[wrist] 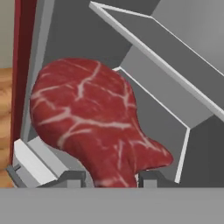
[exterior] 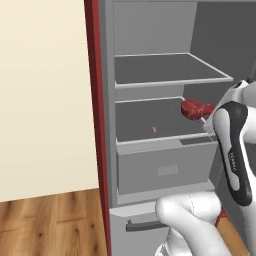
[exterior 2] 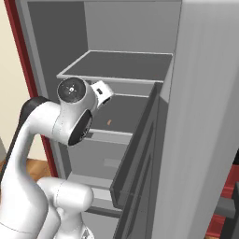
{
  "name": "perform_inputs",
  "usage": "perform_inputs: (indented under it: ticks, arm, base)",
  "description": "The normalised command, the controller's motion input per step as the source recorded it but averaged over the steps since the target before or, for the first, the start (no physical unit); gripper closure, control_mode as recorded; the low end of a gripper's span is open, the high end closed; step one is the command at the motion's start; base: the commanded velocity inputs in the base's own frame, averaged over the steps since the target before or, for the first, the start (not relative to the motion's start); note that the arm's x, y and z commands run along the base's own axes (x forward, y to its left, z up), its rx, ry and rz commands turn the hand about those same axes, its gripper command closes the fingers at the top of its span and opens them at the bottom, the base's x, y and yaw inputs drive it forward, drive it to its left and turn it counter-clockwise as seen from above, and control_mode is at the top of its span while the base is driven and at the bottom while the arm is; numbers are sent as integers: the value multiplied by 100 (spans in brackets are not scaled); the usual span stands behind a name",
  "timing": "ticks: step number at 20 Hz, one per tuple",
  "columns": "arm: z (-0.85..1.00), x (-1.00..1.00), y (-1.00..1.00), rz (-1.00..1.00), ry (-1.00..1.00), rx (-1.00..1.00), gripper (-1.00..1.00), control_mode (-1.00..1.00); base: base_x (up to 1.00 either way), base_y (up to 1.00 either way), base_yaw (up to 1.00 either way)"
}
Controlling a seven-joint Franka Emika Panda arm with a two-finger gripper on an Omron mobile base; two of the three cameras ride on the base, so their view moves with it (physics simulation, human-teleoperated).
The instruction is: Move the sushi and pork chop from the top shelf to the second highest shelf to make space. Then, place the pitcher from the counter on the cleared top shelf.
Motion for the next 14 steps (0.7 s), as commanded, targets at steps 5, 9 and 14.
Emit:
perform_inputs:
  ticks: [5,9,14]
  arm:
    - [-59,5,0,-13,6,-3,100,-100]
    - [-56,36,0,-14,7,-2,100,-100]
    - [-45,48,-6,-10,2,0,100,-100]
  base:
    - [0,0,0]
    - [0,0,0]
    - [0,0,0]
